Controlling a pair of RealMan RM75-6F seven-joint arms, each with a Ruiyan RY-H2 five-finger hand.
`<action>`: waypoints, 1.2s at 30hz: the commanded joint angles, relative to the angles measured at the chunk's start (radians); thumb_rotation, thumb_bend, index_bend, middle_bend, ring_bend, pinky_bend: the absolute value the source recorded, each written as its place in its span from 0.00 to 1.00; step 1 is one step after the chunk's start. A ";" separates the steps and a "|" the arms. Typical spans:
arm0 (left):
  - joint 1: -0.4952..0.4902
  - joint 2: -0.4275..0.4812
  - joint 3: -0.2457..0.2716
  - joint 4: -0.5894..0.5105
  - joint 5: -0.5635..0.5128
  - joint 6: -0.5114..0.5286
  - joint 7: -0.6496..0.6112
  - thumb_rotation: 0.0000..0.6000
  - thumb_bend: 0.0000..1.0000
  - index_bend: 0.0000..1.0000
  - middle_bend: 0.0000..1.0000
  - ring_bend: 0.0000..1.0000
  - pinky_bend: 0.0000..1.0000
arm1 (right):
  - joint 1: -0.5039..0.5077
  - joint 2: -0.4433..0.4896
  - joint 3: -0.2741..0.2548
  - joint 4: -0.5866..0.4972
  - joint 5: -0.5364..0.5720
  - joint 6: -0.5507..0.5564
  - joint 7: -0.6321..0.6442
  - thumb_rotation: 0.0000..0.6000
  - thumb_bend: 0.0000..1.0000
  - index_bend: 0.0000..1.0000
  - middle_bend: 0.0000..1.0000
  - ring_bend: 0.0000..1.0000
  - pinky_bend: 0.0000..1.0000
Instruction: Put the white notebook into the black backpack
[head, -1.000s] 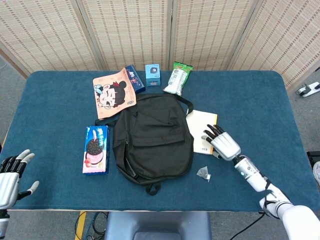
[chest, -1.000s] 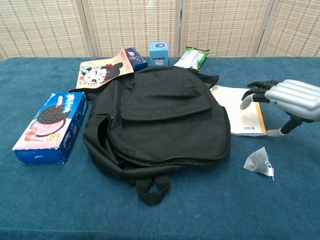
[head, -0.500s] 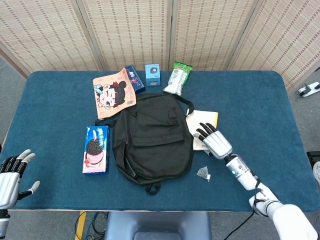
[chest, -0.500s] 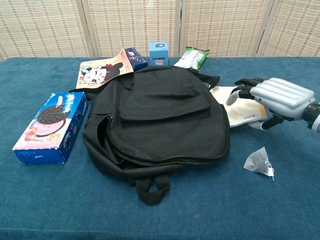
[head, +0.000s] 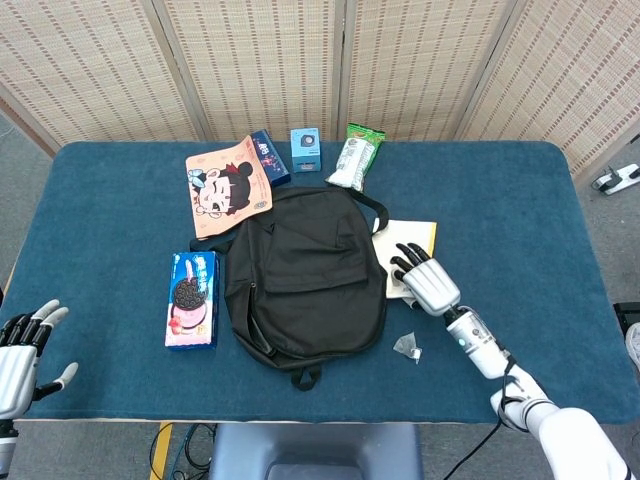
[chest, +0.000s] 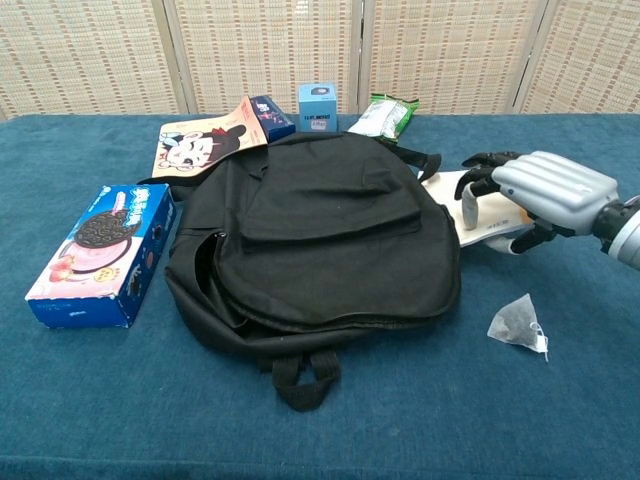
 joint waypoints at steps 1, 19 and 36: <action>0.000 -0.001 0.000 0.002 -0.001 -0.001 -0.001 1.00 0.24 0.21 0.12 0.14 0.11 | 0.001 0.000 0.002 0.003 0.004 -0.003 0.003 1.00 0.33 0.52 0.29 0.09 0.11; -0.063 0.031 -0.022 0.000 0.034 -0.053 -0.025 1.00 0.24 0.20 0.12 0.14 0.11 | -0.019 0.069 -0.007 -0.007 -0.005 0.068 -0.029 1.00 0.42 0.74 0.43 0.18 0.12; -0.284 0.079 -0.041 0.005 0.138 -0.279 -0.189 1.00 0.24 0.21 0.12 0.14 0.11 | -0.075 0.344 0.075 -0.292 0.034 0.247 -0.200 1.00 0.47 0.77 0.46 0.21 0.13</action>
